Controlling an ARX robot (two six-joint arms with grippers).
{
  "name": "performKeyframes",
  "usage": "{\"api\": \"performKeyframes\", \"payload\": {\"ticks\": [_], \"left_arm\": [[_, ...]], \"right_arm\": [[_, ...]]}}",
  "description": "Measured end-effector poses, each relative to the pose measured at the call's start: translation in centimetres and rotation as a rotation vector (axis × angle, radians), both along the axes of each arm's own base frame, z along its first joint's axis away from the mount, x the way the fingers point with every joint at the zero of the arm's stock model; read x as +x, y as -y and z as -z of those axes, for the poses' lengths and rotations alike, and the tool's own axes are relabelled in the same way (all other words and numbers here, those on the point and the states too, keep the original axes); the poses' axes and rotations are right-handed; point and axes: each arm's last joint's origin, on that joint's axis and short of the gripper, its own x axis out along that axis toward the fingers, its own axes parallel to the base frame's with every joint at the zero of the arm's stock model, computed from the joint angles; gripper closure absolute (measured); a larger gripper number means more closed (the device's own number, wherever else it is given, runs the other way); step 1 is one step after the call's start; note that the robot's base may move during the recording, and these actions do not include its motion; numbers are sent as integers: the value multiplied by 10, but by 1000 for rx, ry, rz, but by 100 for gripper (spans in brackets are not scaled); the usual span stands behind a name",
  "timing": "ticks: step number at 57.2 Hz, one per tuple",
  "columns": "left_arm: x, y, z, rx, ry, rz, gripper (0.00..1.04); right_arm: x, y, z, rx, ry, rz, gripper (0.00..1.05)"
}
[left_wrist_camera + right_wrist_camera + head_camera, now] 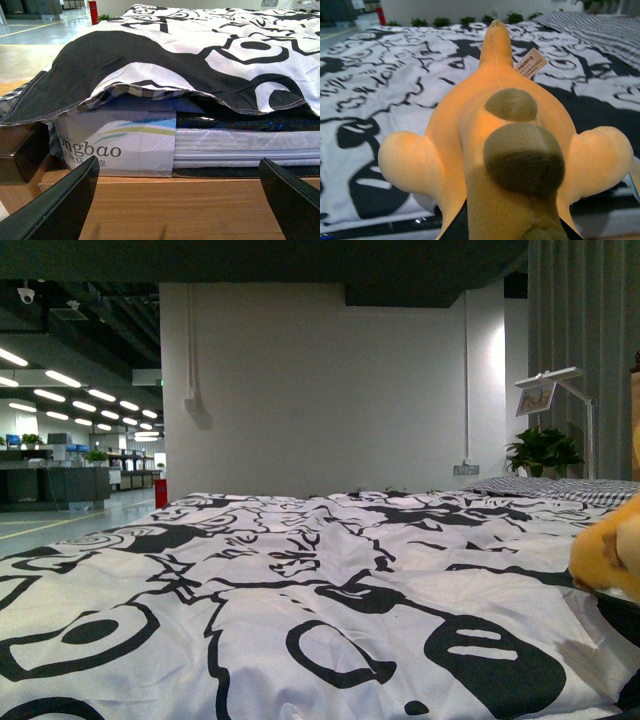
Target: Put away toys
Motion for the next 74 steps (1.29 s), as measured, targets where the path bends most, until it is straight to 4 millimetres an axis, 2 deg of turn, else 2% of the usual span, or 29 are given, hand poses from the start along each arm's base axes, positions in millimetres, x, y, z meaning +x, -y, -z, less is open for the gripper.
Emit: {"api": "performKeyframes", "payload": {"ticks": [5, 15, 28, 51, 74], "left_arm": [[0, 0, 0, 0, 0, 0, 6], [0, 0, 0, 0, 0, 1, 6], [0, 0, 0, 0, 0, 1, 6], [0, 0, 0, 0, 0, 1, 6], [0, 0, 0, 0, 0, 1, 6]], "right_arm": [[-9, -1, 21, -14, 6, -16, 97], [-24, -1, 52, -17, 16, -16, 97], [-37, -1, 76, -18, 21, -16, 97], [-50, -1, 97, -18, 27, -16, 97], [-58, -1, 109, -18, 30, -16, 97]]}}
